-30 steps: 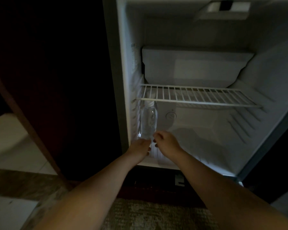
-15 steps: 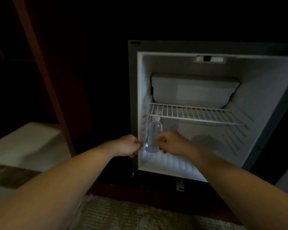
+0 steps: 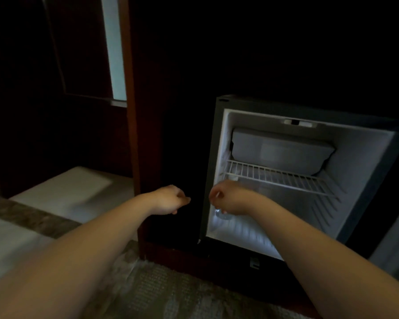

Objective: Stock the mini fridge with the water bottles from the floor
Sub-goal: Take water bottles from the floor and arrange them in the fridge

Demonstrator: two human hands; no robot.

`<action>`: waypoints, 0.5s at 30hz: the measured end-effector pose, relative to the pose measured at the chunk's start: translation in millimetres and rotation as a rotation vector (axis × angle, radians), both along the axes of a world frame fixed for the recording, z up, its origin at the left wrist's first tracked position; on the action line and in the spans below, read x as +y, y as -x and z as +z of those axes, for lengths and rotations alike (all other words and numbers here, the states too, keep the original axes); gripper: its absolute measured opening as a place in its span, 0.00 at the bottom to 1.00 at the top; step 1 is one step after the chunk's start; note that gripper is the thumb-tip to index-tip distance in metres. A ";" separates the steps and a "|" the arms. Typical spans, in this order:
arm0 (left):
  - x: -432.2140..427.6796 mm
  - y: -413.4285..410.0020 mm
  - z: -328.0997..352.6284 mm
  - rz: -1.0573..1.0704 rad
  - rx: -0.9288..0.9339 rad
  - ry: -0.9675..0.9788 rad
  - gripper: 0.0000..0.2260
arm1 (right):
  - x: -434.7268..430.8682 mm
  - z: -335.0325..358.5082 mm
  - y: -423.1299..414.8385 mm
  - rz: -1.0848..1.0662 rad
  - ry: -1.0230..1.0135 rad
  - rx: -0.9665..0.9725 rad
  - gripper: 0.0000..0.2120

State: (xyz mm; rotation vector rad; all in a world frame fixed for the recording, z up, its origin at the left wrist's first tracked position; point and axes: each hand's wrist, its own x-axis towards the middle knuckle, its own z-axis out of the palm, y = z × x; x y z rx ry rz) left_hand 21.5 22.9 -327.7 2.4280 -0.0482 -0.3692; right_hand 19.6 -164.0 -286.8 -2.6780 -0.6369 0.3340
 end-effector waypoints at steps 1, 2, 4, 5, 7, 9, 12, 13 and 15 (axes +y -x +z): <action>8.4 8.7 -3.2 0.000 0.004 -0.016 0.10 | 9.7 -2.0 8.3 0.023 0.034 0.006 0.11; 15.8 16.8 -5.6 -0.001 0.007 -0.029 0.10 | 18.6 -3.4 16.0 0.049 0.059 0.009 0.11; 32.0 32.9 -11.8 0.013 0.028 -0.043 0.12 | 37.8 -4.3 30.7 0.098 0.085 0.030 0.08; 39.4 39.0 -14.7 0.019 0.036 -0.061 0.13 | 46.5 -3.9 36.3 0.108 0.091 0.041 0.06; 52.5 51.9 -19.3 0.023 0.050 -0.130 0.12 | 63.7 -3.0 46.3 0.113 0.105 0.060 0.06; 60.3 63.5 -21.6 0.010 0.070 -0.199 0.11 | 77.3 -2.5 54.0 0.122 0.120 0.058 0.08; 78.4 91.2 -27.3 0.005 0.136 -0.264 0.15 | 102.5 -8.0 68.1 0.150 0.123 0.065 0.10; 85.8 100.9 -31.1 0.006 0.170 -0.262 0.15 | 110.6 -11.1 73.3 0.155 0.126 0.072 0.10; 101.9 119.9 -43.1 -0.002 0.221 -0.245 0.13 | 124.5 -20.5 85.7 0.161 0.138 0.079 0.10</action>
